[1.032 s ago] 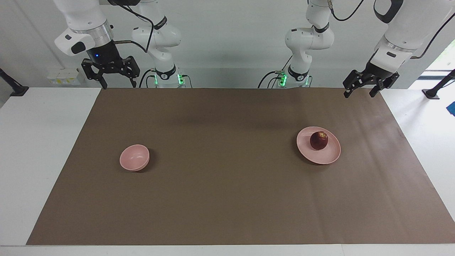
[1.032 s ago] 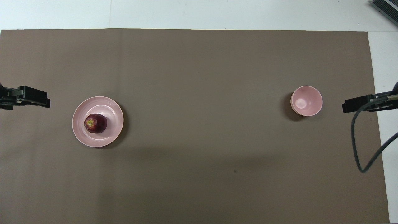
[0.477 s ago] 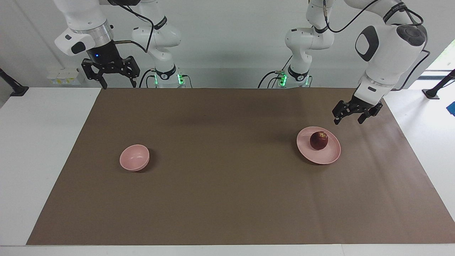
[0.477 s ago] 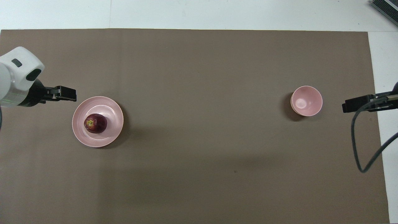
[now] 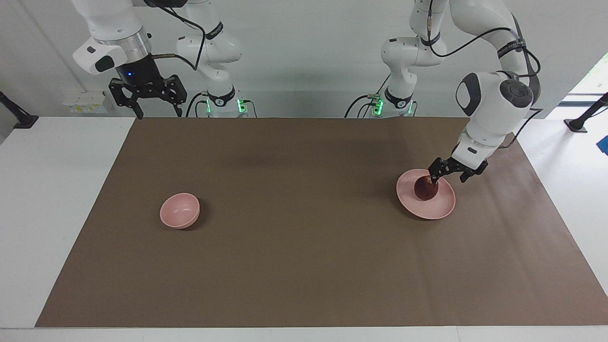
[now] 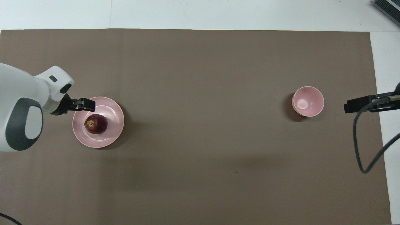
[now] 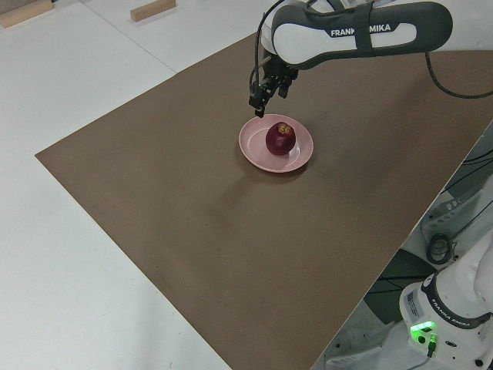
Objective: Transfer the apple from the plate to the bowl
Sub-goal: 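Reach the left gripper down to the red apple on the plate, then close the left gripper on the apple and lift it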
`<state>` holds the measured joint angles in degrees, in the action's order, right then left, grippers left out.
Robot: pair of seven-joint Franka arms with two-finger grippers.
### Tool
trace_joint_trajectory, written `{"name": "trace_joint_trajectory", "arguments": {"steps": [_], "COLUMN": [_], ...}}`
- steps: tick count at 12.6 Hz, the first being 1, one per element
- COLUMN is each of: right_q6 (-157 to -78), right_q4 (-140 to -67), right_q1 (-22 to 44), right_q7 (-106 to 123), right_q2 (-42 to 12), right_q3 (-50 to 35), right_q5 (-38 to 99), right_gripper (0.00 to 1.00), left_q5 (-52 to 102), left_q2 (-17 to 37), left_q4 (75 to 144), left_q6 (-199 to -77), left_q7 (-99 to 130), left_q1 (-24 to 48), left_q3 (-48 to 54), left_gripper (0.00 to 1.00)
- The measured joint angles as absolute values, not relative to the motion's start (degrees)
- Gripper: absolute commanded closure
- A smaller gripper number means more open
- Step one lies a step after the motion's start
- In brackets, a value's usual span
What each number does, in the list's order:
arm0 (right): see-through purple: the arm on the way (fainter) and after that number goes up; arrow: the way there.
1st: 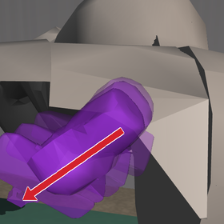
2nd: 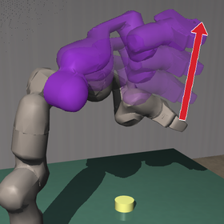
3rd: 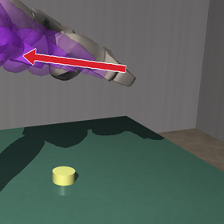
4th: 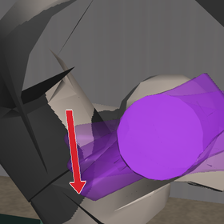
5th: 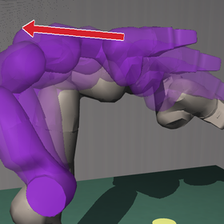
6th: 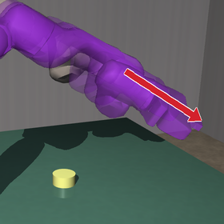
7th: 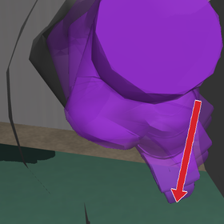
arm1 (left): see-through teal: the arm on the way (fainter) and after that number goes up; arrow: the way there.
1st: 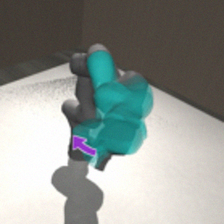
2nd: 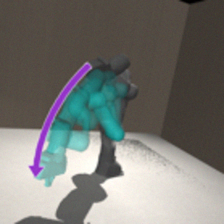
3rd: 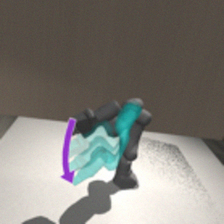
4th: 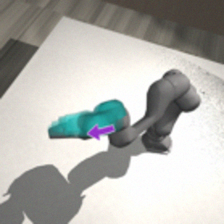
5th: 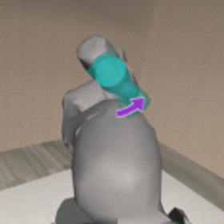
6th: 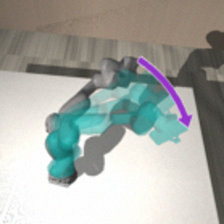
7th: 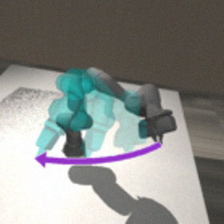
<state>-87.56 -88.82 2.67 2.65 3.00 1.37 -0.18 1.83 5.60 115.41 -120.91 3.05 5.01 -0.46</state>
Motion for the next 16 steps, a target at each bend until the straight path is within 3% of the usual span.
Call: {"name": "trace_joint_trajectory", "arguments": {"steps": [6, 8, 9, 10, 16], "right_q6": [-87.6, -87.6, -87.6, -87.6, -87.6], "right_q4": [-88.8, -88.8, -88.8, -88.8, -88.8], "right_q1": [2.7, 2.7, 2.7, 2.7, 2.7], "right_q7": [2.7, 2.7, 2.7, 2.7, 2.7], "right_q2": [3.0, 3.0, 3.0, 3.0, 3.0], "right_q3": [1.4, 1.4, 1.4, 1.4, 1.4], "right_q5": [-0.2, -0.2, -0.2, -0.2, -0.2], "right_gripper": [0.0, 0.0, 0.0, 0.0, 0.0], "left_q5": [1.8, 1.8, 1.8, 1.8, 2.2], "left_q2": [7.8, 7.8, 7.8, 7.7, 8.1], "left_q4": [125.8, 126.1, 126.0, 125.1, 109.7], "left_q6": [-133.0, -132.7, -131.7, -128.9, -107.1], "left_q7": [5.4, 5.4, 5.5, 5.5, 5.5], "left_q1": [6.9, 6.9, 7.0, 7.1, 7.4], "left_q3": [-0.1, -0.2, -0.2, -0.2, 0.0], "left_gripper": [0.0, 0.66, 0.93, 1.0, 1.0]}}
